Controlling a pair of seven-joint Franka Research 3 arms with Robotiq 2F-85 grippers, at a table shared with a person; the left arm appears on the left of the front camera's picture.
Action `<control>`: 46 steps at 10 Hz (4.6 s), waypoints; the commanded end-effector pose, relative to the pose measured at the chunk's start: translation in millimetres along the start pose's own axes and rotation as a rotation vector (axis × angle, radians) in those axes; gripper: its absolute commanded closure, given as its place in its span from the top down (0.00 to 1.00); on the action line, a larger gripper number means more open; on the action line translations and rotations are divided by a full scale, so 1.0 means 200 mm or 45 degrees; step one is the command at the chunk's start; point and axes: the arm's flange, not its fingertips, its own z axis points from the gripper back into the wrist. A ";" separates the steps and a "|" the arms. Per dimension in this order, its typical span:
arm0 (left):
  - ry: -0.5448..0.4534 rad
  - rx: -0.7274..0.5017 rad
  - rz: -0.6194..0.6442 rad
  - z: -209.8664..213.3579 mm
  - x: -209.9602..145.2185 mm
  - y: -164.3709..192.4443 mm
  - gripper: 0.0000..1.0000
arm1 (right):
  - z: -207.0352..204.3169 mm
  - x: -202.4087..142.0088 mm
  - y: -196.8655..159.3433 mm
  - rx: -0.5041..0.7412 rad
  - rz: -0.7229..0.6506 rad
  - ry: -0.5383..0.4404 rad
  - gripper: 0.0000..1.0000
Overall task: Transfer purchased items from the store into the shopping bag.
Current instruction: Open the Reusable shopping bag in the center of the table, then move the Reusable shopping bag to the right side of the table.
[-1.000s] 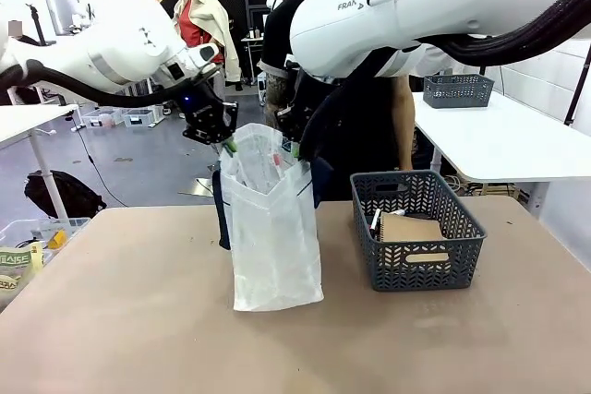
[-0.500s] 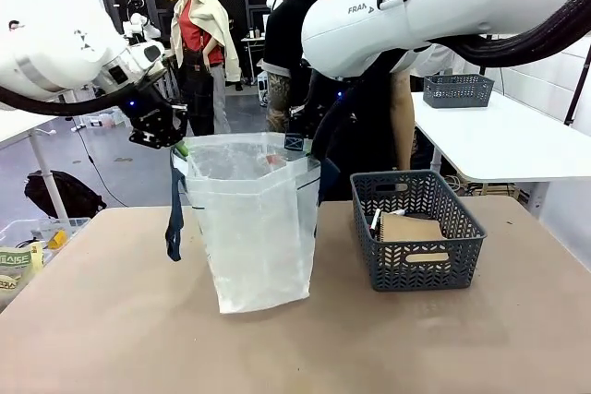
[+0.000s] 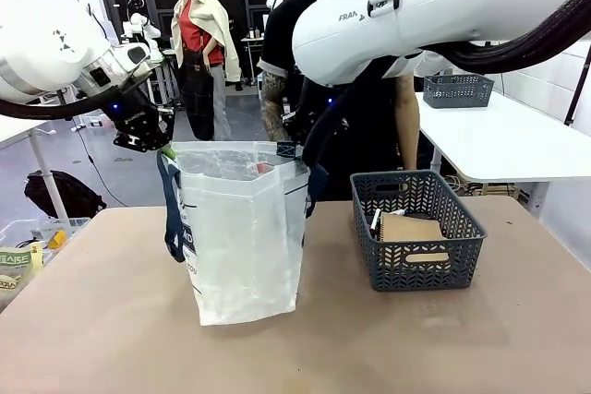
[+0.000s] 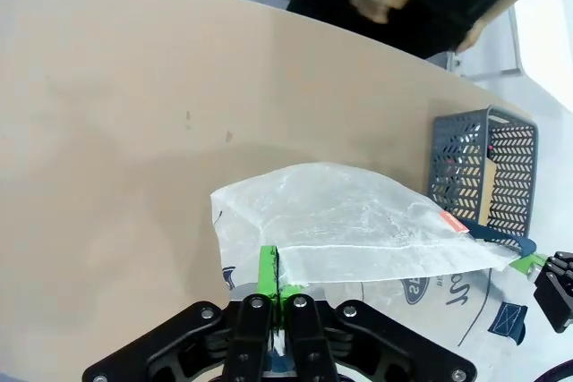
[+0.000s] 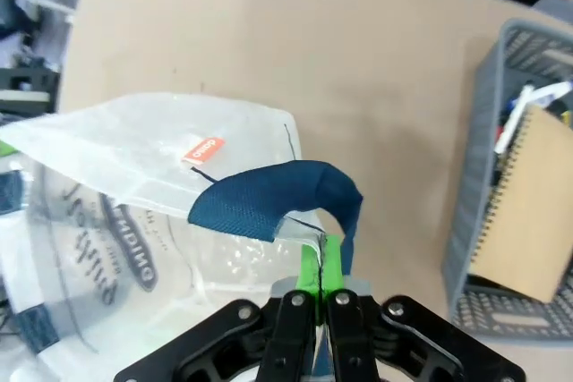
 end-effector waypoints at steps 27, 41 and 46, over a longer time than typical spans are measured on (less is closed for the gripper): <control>0.003 0.000 0.017 0.00 -0.01 -0.01 0.00 | 0.03 0.00 -0.02 0.009 -0.013 -0.007 0.00; 0.003 0.000 0.017 0.00 -0.01 -0.01 0.00 | 0.03 0.00 -0.02 0.009 -0.013 -0.007 0.00; 0.003 0.000 0.017 0.00 -0.01 -0.01 0.00 | 0.03 0.00 -0.02 0.009 -0.013 -0.007 0.00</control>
